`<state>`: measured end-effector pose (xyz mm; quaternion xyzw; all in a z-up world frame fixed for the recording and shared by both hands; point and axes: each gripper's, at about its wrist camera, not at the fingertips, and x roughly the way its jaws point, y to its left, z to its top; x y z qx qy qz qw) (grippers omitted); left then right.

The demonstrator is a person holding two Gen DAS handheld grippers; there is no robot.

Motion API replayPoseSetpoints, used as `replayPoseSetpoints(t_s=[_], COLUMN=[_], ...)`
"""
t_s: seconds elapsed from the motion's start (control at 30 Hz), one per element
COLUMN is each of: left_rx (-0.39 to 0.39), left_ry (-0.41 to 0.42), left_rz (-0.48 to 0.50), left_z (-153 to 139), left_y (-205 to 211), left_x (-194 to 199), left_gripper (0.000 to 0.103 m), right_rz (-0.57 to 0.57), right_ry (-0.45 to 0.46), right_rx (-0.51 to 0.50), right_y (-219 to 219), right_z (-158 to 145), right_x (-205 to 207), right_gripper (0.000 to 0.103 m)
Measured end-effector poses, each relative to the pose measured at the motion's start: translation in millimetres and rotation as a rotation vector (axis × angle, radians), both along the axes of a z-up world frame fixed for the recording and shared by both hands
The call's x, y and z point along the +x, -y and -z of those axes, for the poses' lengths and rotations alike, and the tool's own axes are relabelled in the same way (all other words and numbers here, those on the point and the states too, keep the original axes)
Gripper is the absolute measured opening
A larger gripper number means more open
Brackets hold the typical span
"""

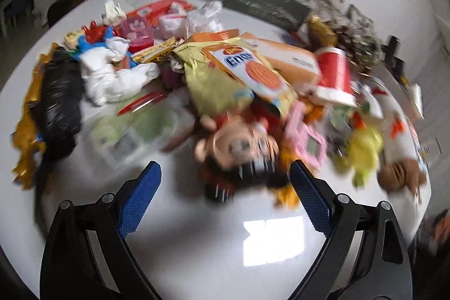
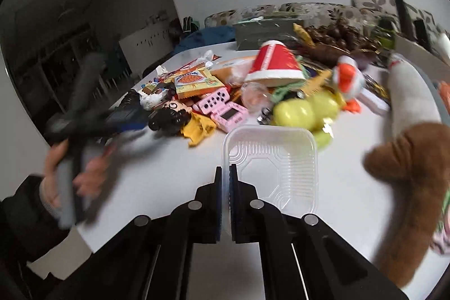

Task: Collect trash
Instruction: 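Grasp the cartoon figure toy with the left tool while the right tool grasps the clear plastic tray, then drop the cartoon figure and clear tray into the cardboard box with both tools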

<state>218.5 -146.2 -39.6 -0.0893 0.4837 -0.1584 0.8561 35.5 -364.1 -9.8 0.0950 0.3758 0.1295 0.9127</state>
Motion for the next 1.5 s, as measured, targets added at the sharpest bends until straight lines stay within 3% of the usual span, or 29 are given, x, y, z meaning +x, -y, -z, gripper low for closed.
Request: replayPoseSetpoints(t_s=[0.07,0.13,0.17,0.23,0.33,0.5,0.57,0.7,0.9,1.03,1.13,1.27,1.3,1.33,1.37,1.5], left_rx=[-0.039,0.012,0.042,0.084,0.066,0.114,0.110,0.114,0.111,0.166,0.204,0.228,0.226,0.234,0.239,0.225], left_ry=[-0.072,-0.049,-0.036,-0.014,0.004,0.297,0.363,0.401,0.318,0.271,0.186,0.032,-0.010,-0.047,-0.062,-0.133], left_rz=[-0.011,-0.021,0.008,0.040,0.058,0.156,0.185,0.214,0.257,0.317,0.369,0.412,0.422,0.411,0.402,0.362], left_z=[10.7,11.6,11.9,11.9,7.2,-48.9,-67.2,-81.7,-72.1,-48.8,-11.3,48.6,62.8,81.3,91.3,118.5], left_y=[3.9,10.2,16.9,21.6,8.5,-15.4,-27.7,-45.4,-88.5,-107.6,-117.4,-123.0,-124.0,-125.9,-127.8,-139.4], left_x=[18.9,25.7,26.8,21.2,1.1,-92.8,-128.3,-178.6,-257.9,-307.8,-329.5,-326.0,-322.4,-316.5,-314.2,-301.7], left_gripper=[0.091,0.084,0.062,0.061,0.060,0.060,0.060,0.060,0.060,0.060,0.060,0.061,0.065,0.069,0.076,0.077], right_rz=[-0.002,-0.006,-0.008,-0.008,-0.008,-0.037,-0.059,-0.107,-0.235,-0.376,-0.427,-0.447,-0.433,-0.422,-0.413,-0.379], right_ry=[-0.002,-0.005,-0.004,-0.006,-0.004,0.007,0.017,0.045,0.002,-0.098,-0.175,-0.290,-0.314,-0.332,-0.354,-0.429], right_rx=[0.009,0.018,0.023,0.037,0.062,0.079,0.082,0.101,0.126,0.150,0.107,0.056,0.014,-0.010,-0.028,-0.022], right_y=[6.7,9.2,9.3,11.5,10.9,-1.9,-13.8,-36.7,-82.1,-115.0,-134.5,-156.0,-161.7,-165.1,-167.7,-166.7], right_z=[1.9,4.3,5.3,7.9,9.4,4.3,-0.7,-13.5,-17.8,-6.6,12.4,56.9,74.0,85.9,100.3,123.3], right_x=[-5.9,-7.8,-6.3,-6.2,-7.7,-15.9,-20.2,-36.5,-85.3,-128.2,-145.7,-148.0,-145.5,-143.6,-141.0,-134.7], right_gripper=[0.004,0.004,0.004,0.004,0.004,0.004,0.004,0.004,0.004,0.004,0.004,0.007,0.015,0.036,0.042,0.043])
